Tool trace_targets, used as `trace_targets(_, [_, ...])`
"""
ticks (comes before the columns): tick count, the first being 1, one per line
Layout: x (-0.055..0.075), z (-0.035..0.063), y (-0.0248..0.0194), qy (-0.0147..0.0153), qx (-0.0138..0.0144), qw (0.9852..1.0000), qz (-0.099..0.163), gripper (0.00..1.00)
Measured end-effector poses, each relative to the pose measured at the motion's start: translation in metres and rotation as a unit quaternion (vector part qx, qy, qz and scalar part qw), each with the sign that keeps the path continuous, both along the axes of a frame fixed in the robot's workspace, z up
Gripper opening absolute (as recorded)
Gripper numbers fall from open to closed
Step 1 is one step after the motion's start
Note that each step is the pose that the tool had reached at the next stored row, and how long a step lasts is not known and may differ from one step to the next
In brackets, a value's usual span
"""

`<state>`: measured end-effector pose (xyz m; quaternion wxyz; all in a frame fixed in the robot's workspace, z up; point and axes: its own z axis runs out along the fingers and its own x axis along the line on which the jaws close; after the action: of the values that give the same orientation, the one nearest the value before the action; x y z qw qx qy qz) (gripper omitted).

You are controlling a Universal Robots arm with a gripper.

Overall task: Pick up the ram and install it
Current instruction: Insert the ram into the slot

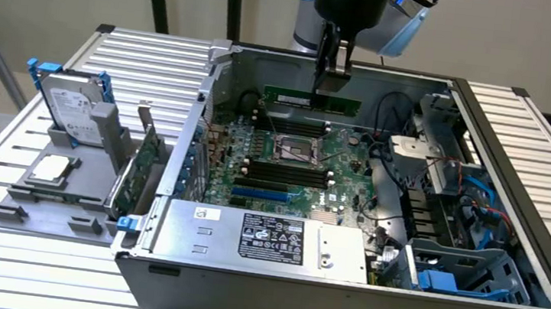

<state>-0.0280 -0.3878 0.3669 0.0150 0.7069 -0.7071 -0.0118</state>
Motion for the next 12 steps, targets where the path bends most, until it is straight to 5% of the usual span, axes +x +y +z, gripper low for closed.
trace_targets(12, [0.0,-0.0193,-0.0013,0.0,-0.0001,1.0,0.0,0.14])
